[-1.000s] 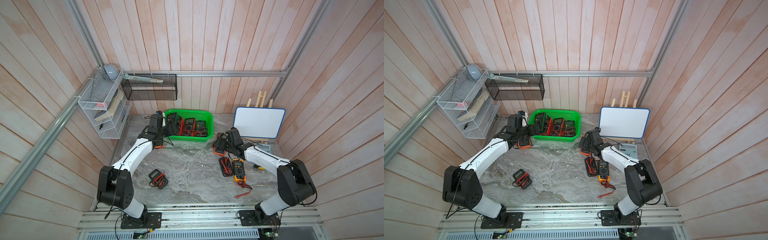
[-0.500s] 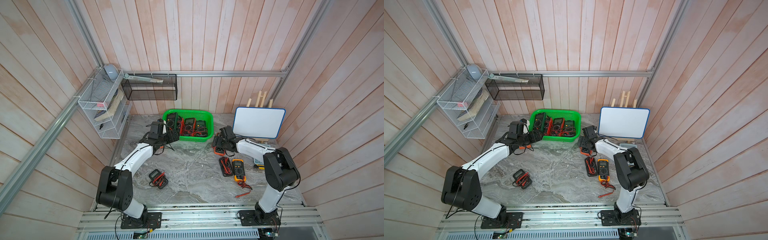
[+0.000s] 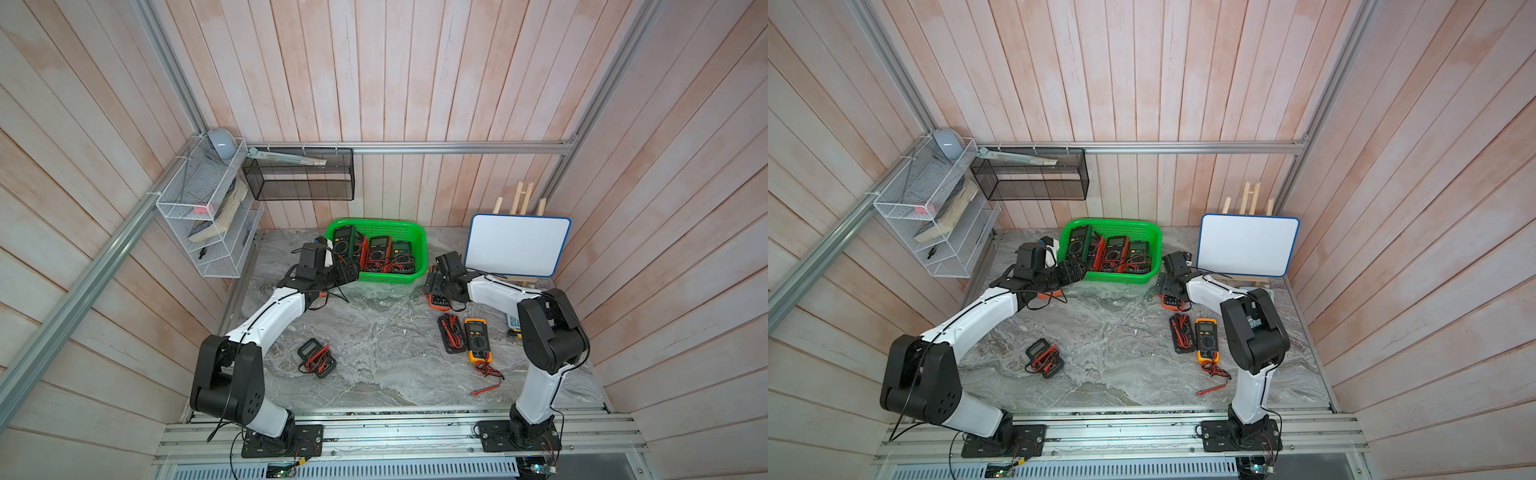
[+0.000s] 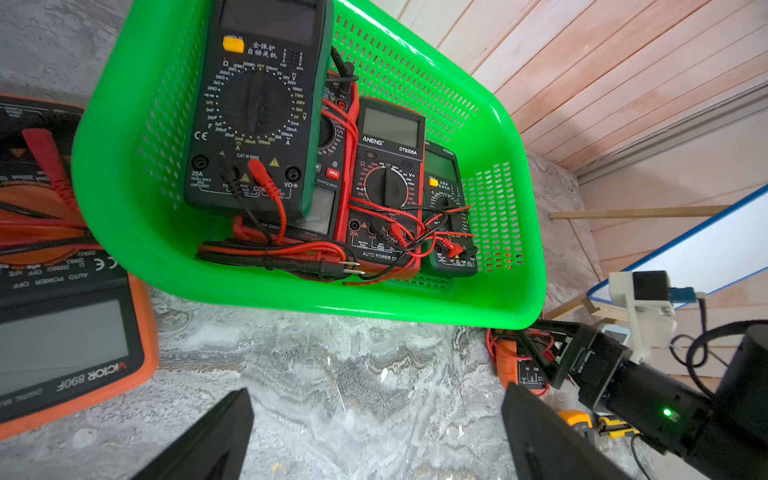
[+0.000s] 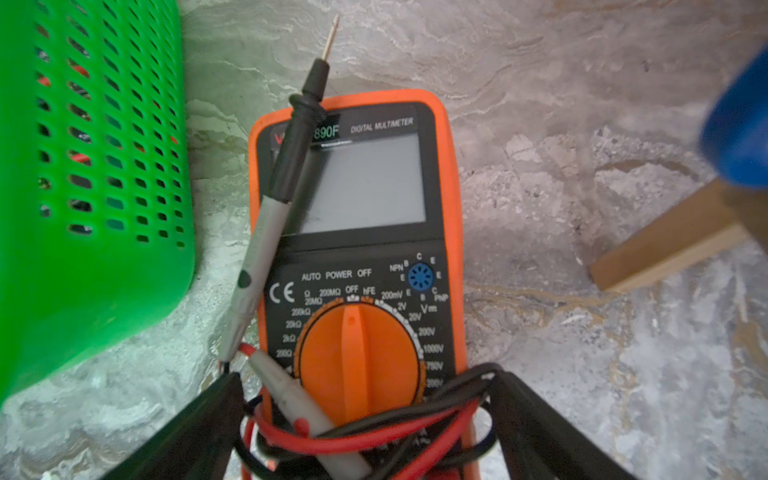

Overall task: Put the multimeter into the basket
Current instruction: Pick up the multimeter from the center of the board.

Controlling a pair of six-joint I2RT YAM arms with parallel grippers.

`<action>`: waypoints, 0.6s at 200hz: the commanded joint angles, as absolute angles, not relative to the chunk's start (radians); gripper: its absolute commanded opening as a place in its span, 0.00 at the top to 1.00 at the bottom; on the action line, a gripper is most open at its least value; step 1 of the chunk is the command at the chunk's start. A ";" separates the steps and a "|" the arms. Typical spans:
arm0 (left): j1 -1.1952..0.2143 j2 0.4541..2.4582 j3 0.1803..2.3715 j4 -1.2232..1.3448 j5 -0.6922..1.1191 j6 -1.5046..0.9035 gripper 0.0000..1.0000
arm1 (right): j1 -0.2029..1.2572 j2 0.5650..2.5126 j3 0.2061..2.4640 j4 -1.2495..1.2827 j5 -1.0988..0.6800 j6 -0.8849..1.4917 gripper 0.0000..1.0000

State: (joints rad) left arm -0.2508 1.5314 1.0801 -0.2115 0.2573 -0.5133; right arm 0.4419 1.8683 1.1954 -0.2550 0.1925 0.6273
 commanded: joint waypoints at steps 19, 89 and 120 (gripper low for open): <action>-0.252 1.514 1.059 -0.178 0.280 -0.526 0.00 | 0.442 1.880 1.144 -0.269 0.154 0.621 0.02; -0.252 1.511 1.062 -0.179 0.288 -0.535 0.00 | 0.440 1.966 1.196 -0.264 0.123 0.583 0.05; -0.250 1.493 1.066 -0.186 0.289 -0.539 0.00 | 0.439 1.935 1.179 -0.250 0.108 0.580 0.26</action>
